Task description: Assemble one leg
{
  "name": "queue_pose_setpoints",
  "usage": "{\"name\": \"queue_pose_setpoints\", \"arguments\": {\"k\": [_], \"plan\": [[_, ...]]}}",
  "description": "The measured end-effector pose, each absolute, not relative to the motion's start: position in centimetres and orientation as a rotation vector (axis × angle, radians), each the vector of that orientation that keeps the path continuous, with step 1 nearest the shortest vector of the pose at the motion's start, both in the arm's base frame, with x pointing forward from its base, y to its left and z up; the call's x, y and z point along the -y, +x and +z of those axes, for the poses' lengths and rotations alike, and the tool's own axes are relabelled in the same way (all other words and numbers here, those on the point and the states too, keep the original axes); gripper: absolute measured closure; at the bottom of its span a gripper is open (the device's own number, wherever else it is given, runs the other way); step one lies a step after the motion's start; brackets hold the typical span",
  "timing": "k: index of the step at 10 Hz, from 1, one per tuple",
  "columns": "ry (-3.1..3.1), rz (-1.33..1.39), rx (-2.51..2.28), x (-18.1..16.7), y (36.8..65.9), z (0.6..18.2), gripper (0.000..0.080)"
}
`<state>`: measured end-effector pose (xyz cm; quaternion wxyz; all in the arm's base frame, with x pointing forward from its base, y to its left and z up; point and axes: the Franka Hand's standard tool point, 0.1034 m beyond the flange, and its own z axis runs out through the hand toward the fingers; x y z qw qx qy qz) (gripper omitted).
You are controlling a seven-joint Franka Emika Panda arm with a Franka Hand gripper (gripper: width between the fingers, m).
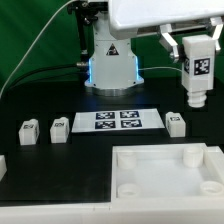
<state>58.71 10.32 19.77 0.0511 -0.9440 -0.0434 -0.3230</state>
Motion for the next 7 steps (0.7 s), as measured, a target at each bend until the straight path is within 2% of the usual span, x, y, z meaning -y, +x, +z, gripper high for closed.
{"name": "queue_pose_setpoints", "arguments": {"k": [1, 2, 3, 4, 5, 6, 7], "plan": [[-2.838, -1.085, 0.144, -10.3, 58.6, 19.7, 0.0508], [-2.868, -1.009, 0.146, -10.2, 58.3, 18.8, 0.0508], [-2.864, -1.019, 0.147, -10.3, 58.5, 19.1, 0.0508], [-2.843, -1.064, 0.133, -10.6, 58.3, 18.7, 0.0508], [-2.87, -1.003, 0.154, -11.8, 57.3, 15.0, 0.0508], [-2.908, -0.917, 0.215, -12.1, 58.7, 13.4, 0.0508], [-2.899, -0.977, 0.223, -11.7, 60.7, 14.2, 0.0508]]}}
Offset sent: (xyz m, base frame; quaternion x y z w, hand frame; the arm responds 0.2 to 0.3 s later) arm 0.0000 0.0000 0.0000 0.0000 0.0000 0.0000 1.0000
